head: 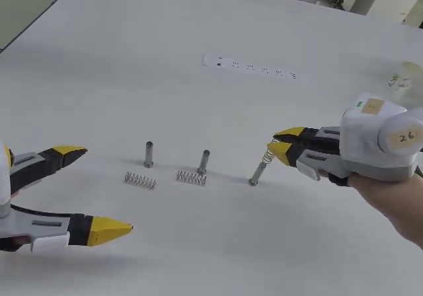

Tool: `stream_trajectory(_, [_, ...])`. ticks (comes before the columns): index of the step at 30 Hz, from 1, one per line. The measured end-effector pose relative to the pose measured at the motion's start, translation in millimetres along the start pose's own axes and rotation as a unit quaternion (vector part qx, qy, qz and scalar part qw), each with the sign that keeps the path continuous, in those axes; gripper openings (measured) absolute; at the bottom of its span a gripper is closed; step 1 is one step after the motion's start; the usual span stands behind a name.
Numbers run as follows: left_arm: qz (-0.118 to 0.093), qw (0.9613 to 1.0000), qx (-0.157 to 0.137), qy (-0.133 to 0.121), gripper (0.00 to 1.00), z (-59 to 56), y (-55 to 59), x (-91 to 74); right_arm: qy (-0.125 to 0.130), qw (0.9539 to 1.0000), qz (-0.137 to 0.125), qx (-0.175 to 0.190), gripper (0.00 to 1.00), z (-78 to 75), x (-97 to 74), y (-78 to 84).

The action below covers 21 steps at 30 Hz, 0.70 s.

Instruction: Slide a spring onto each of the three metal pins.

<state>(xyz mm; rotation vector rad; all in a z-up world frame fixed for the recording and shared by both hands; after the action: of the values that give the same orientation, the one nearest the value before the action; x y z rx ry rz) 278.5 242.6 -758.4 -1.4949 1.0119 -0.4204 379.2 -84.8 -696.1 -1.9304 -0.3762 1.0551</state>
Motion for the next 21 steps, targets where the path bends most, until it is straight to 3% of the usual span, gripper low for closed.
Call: stream_trajectory(21, [0.008, 1.0000, 0.003, 0.005, 0.98, -1.9, 0.4, 0.6, -0.004, 0.9998, 0.018, -0.001, 0.08, 3.4, 10.8, 10.0])
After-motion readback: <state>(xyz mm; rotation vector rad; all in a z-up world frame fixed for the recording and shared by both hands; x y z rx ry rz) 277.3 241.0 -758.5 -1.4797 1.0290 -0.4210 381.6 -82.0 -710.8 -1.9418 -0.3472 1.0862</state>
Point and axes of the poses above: the centre of the closed fingertips' face, and the gripper's own axes: x roughly forward along the fingers, z roughly to its left, y roughly out of its underside, the point moved 9 cm from there along -x, roughly backward along the fingers, and after that the axes turned 5 degrees about y, right-handed, at the moved point
